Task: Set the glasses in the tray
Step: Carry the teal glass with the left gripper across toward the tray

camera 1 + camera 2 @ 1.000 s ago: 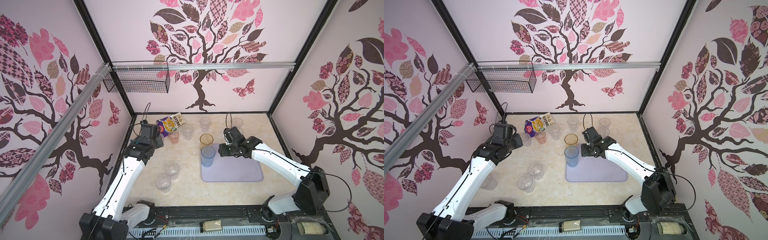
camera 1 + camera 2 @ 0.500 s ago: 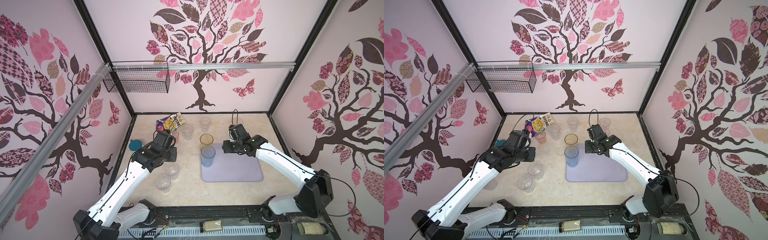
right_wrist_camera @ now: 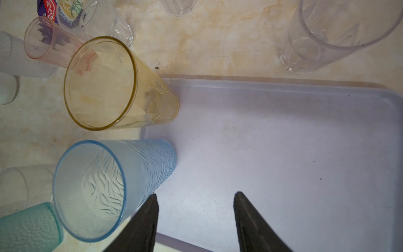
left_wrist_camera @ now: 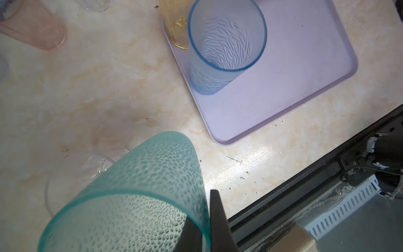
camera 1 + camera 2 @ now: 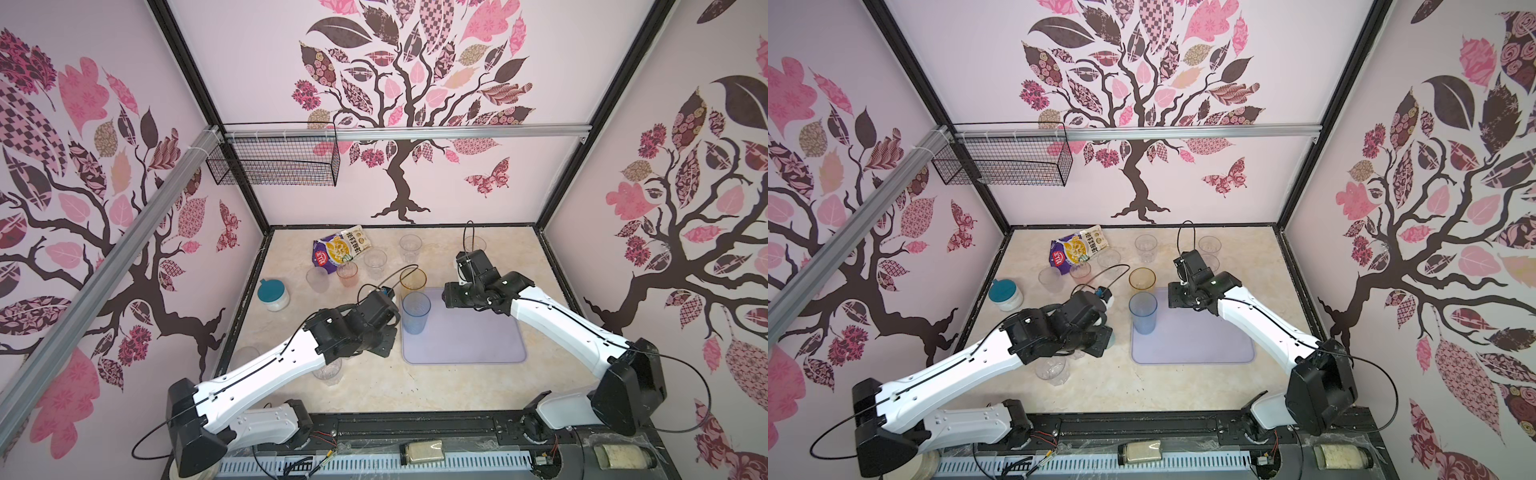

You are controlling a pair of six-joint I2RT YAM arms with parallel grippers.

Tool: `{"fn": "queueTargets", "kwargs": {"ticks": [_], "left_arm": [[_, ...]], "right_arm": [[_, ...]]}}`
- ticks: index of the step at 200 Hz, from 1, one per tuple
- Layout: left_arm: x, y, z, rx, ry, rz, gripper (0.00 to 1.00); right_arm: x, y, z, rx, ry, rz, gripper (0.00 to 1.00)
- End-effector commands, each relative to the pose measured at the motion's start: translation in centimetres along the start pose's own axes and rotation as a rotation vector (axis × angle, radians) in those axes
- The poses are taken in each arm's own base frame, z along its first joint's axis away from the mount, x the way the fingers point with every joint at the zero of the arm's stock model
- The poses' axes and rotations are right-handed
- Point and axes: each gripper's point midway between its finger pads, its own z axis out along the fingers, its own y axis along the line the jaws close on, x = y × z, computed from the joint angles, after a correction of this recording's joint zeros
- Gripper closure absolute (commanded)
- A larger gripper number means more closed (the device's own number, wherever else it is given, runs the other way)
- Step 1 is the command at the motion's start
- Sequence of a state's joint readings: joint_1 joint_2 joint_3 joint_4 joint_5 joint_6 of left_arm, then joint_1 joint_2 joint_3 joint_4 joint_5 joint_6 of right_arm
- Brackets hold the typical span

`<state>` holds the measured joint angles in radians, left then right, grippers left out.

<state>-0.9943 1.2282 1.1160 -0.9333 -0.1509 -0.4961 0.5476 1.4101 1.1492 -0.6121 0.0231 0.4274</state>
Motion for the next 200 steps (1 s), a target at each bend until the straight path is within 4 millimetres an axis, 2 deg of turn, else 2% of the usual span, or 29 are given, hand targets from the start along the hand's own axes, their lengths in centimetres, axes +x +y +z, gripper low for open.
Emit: {"fn": "queueTargets", "kwargs": {"ticks": [1, 30, 71, 121, 168, 200], "left_arm": [[-1.4, -2.3, 1.2, 0.007, -0.064, 0.004, 1.0], [-1.0, -6.2, 3.2, 0.036, -0.04, 0.091, 1.0], [-0.2, -8.9, 5.9, 0.043, 0.045, 0.161, 1.0], [-0.5, -9.6, 7.5, 0.015, 0.088, 0.265, 1.0], [-0.3, -10.9, 8.4, 0.083, 0.13, 0.333, 1.0], [0.3, -10.4, 9.3, 0.07, 0.183, 0.366, 1.0]], "right_arm": [[0.2, 0.1, -0.5, -0.017, -0.013, 0.022, 0.42], [0.5, -0.1, -0.6, -0.017, -0.014, 0.028, 0.42], [0.9, -0.6, -0.6, -0.004, -0.016, 0.029, 0.42], [1.2, -0.7, -0.5, -0.005, -0.015, 0.034, 0.42], [1.5, -1.1, -0.4, 0.012, -0.014, 0.027, 0.42], [1.5, -1.3, -0.5, 0.017, -0.018, 0.026, 0.42]]}}
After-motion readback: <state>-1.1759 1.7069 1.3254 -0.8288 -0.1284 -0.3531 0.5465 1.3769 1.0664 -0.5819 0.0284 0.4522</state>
